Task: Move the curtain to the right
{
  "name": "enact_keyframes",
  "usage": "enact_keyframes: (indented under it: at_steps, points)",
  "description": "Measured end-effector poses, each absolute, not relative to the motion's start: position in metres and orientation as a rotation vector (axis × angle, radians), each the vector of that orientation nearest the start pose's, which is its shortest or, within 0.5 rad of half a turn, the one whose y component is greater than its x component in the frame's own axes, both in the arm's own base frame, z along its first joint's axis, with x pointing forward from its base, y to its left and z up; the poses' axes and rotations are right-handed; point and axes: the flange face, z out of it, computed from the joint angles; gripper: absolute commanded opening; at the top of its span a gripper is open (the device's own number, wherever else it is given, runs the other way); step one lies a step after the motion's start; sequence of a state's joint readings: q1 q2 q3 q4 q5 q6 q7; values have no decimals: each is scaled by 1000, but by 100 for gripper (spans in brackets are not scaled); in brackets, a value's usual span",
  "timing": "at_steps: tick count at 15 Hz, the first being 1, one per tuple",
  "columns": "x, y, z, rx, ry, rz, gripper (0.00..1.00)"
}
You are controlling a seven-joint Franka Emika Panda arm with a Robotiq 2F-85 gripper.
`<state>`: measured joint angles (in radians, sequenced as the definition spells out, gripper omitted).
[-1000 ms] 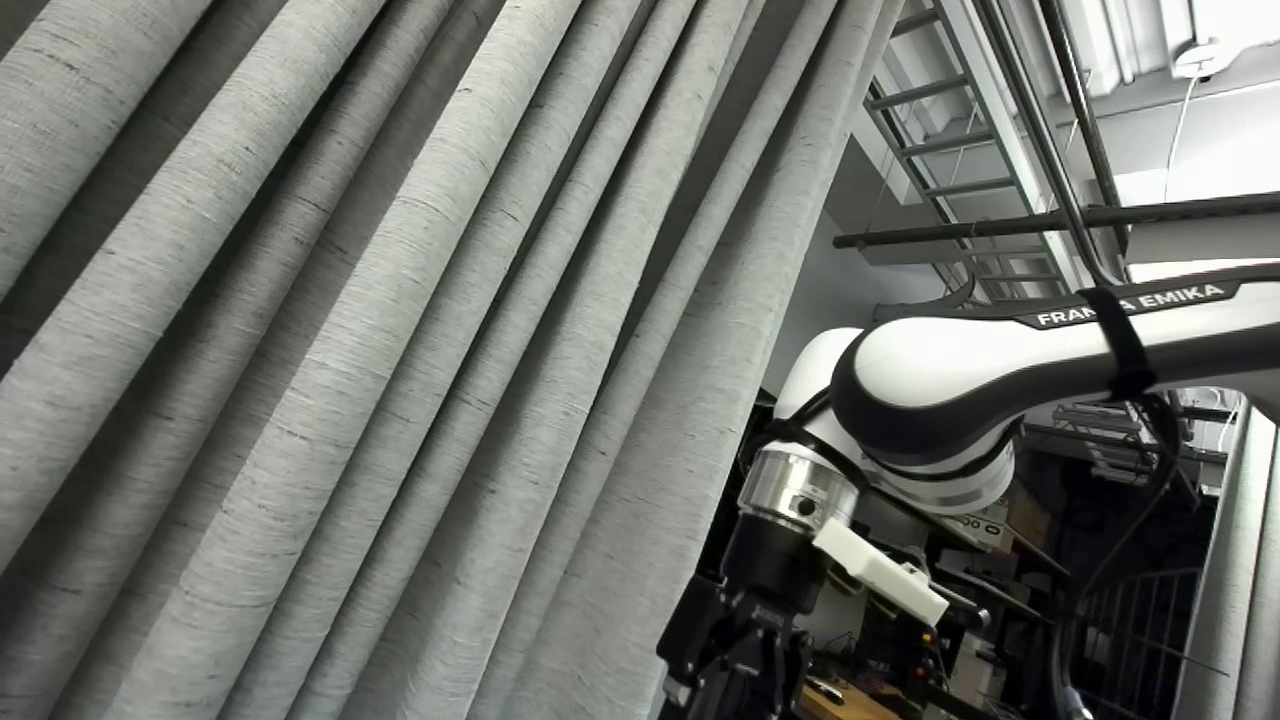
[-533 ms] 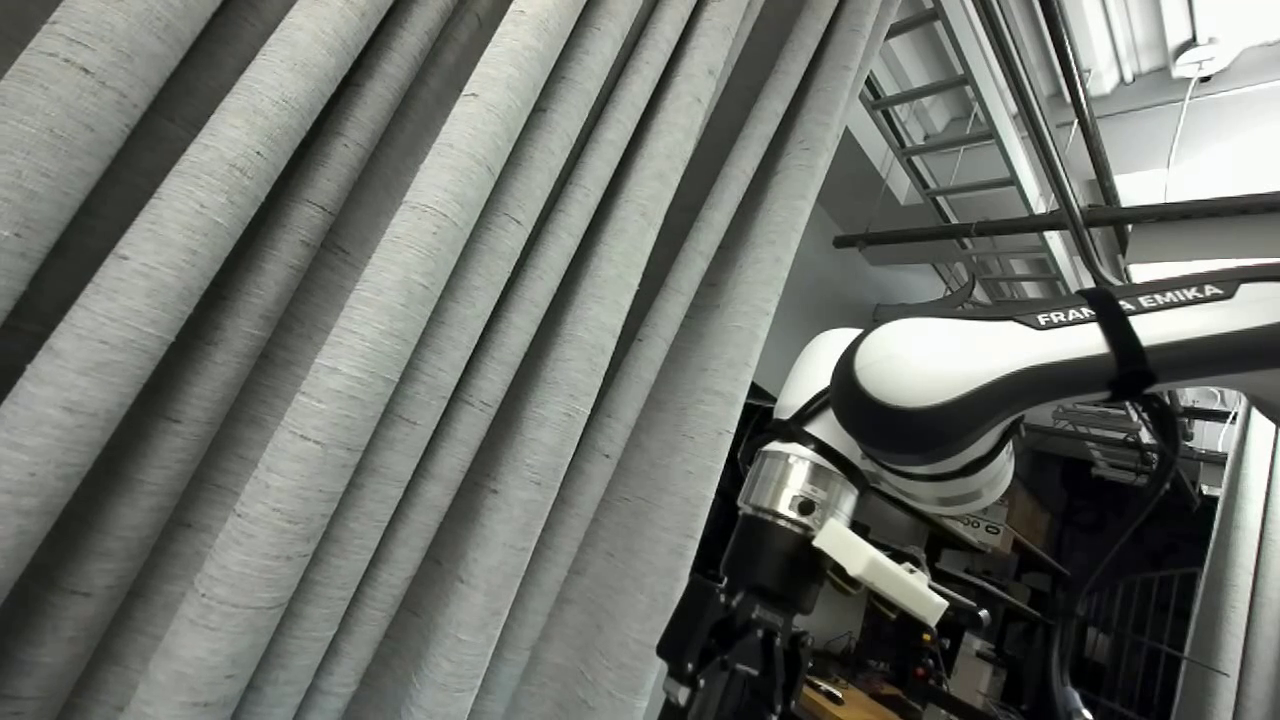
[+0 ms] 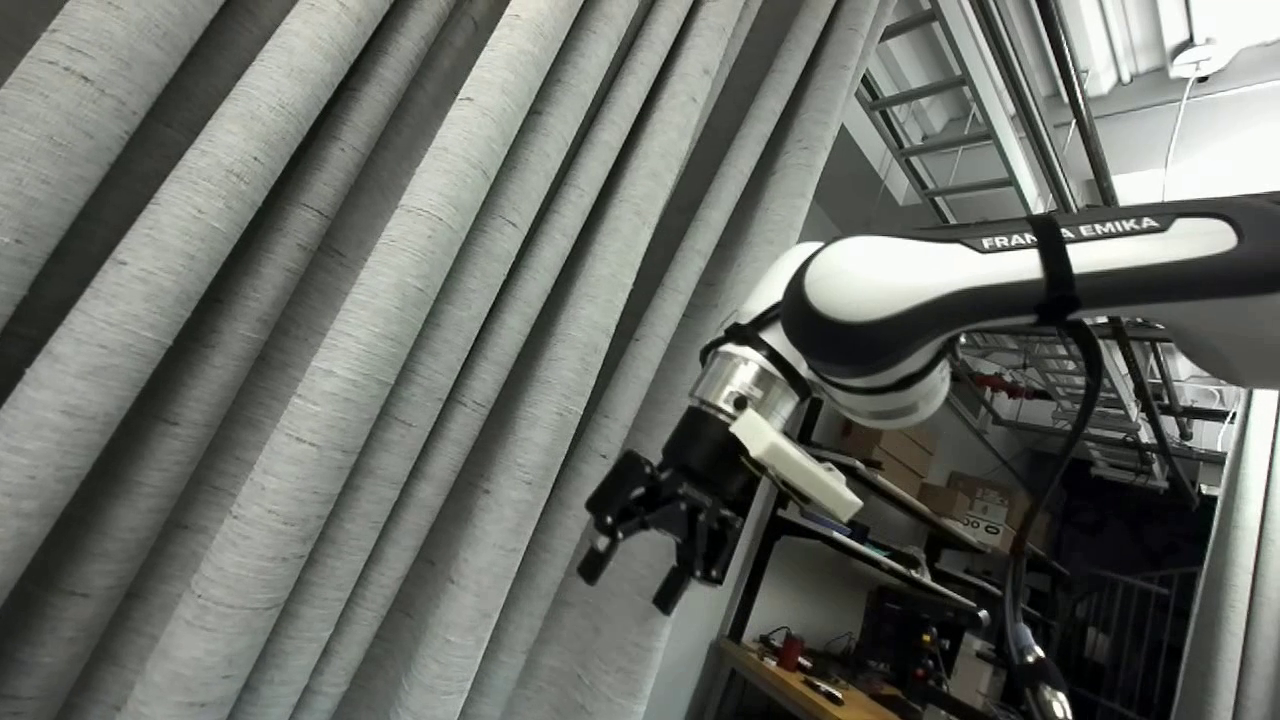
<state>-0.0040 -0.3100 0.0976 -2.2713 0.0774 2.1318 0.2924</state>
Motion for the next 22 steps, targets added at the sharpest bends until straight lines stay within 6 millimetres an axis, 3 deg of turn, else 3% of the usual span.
enact_keyframes:
  at_steps: [3,5,15,18,20,22]
  points:
    - [512,67,532,-3058,387,-366,100]
    - [527,70,535,-3056,394,-378,100]
    - [532,69,531,-3058,399,-369,100]
    - [532,68,530,-3062,479,-376,100]
    - [533,45,533,-3075,553,-400,100]
    - [533,7,539,-3086,638,-428,100]
